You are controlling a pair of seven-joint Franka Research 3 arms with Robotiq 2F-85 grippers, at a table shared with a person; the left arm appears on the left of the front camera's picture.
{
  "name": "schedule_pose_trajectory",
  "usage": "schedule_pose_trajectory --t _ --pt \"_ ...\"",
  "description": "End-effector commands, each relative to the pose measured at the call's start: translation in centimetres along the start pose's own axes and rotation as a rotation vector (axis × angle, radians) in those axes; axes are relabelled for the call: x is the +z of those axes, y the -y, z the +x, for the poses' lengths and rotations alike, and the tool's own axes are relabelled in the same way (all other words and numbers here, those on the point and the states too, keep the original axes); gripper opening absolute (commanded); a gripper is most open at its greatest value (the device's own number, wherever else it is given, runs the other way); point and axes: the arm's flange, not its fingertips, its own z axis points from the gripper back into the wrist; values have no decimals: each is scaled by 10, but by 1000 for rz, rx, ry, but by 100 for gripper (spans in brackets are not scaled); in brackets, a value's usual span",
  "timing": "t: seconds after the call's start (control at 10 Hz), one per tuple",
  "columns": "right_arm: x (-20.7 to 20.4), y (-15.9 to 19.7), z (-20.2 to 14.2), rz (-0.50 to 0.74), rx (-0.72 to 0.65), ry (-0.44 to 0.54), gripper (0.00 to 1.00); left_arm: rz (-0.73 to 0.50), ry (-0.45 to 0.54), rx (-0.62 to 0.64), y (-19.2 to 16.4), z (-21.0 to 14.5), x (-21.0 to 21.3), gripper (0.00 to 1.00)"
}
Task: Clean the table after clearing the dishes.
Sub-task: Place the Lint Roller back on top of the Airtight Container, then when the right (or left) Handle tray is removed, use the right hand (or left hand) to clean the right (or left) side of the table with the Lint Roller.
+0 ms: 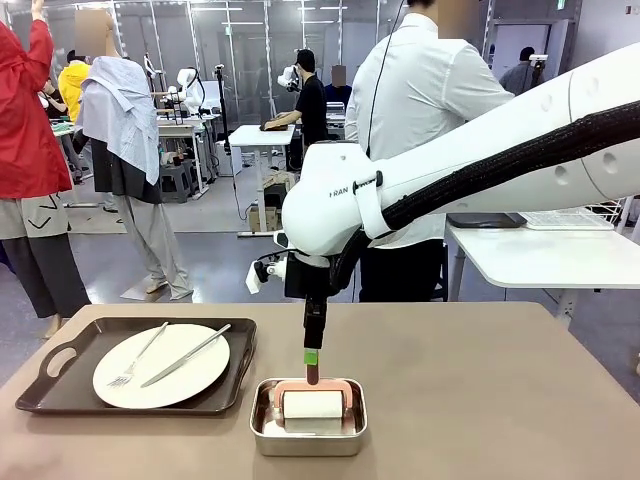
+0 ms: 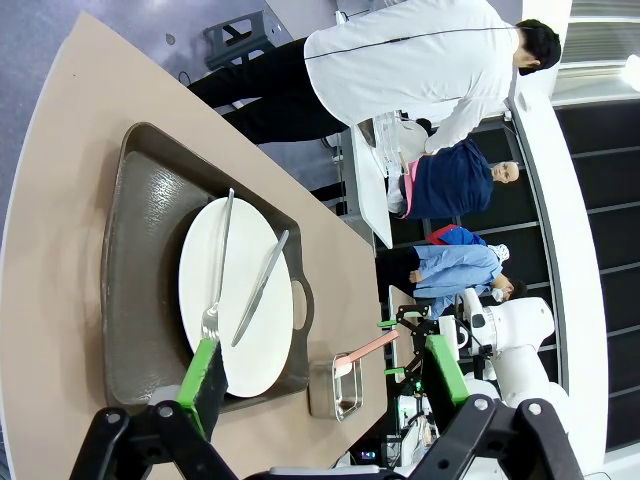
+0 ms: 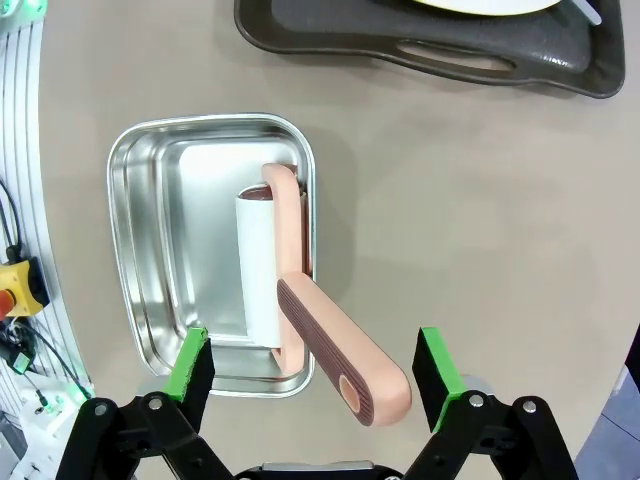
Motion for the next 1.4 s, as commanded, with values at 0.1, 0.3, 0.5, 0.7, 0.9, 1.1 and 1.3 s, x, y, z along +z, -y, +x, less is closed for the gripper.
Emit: schedule_pose_trajectory --t 0.1,0.3,0.5,0.7,0.9,1.1,1.3 --pt "0 0 0 0 0 0 100 -15 1 -2 1 0 3 100" --pt "0 0 0 0 0 0 100 -15 1 -2 1 0 3 100" --pt "0 0 0 0 0 0 100 -15 1 -2 1 0 3 100" --pt "0 0 0 0 0 0 100 -15 1 -2 1 0 3 100" --pt "0 0 0 0 0 0 100 -15 1 -2 1 0 3 100" --pt "-1 1 -1 -8 -7 -12 100 -15 1 -2 1 0 3 100" --pt "50 76 -70 227 -499 414 100 -15 1 -2 1 0 3 100"
